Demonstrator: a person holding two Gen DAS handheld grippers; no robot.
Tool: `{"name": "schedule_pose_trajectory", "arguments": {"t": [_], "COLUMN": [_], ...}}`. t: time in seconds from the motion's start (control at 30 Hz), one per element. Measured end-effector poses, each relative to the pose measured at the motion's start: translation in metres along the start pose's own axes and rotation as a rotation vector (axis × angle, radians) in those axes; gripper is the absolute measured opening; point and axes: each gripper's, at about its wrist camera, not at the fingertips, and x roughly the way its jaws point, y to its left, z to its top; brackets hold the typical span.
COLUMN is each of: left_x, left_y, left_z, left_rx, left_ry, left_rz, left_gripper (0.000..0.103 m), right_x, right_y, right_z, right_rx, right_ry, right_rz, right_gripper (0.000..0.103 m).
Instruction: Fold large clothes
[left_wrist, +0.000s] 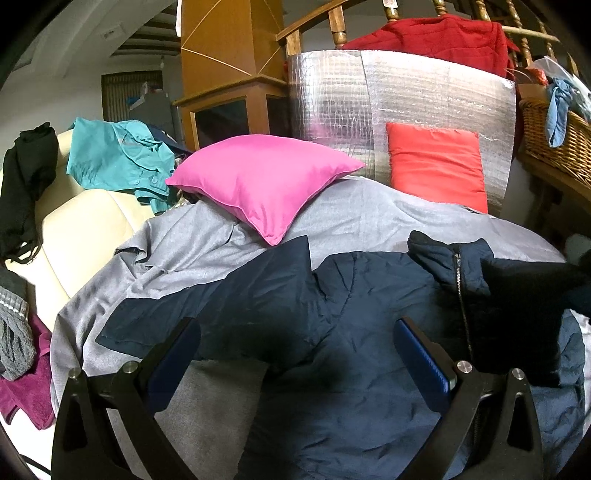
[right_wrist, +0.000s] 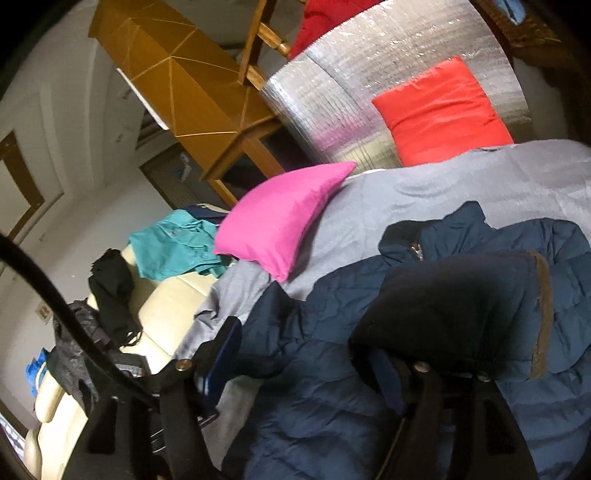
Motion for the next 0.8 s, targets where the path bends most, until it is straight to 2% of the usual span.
{"name": "schedule_pose_trajectory", "arguments": {"t": [0.27,0.47,0.53,0.67,0.8], "left_x": [0.003,0.02,0.022,0.024,0.03], "left_y": [-0.005,-0.014,-0.022,-0.037,-0.038], "left_z": [-0.002,-0.002,-0.003,-0.005,-0.006], "left_rx": [0.013,-0.005,-0.001,0.023,0.023], "left_ry": [0.011,0.083,0.091,0.095,0.11], "left_rz": [-0.009,-0.064,-0.073,-0.068,-0.048], "left_gripper": [0.103,0.103,0.103,0.103,0.103], "right_x": [-0.037,-0.091,-0.102,-0.106,-0.085], "right_y": [0.005,-0.038,-0.053,-0.072,-0.069], "right_z": [-0.007,0.0,0.003,0.007,0.007], "right_rx": [-0.056,0.046,0.09,0.142,0.141], "right_ry": [-0.005,-0.106,-0.121,-0.134,-0.089], "right_rz": [0.024,0.006,0.031,0.065,0.125], "right_gripper": [0.072,0.073,0.073,0.074,0.074]}}
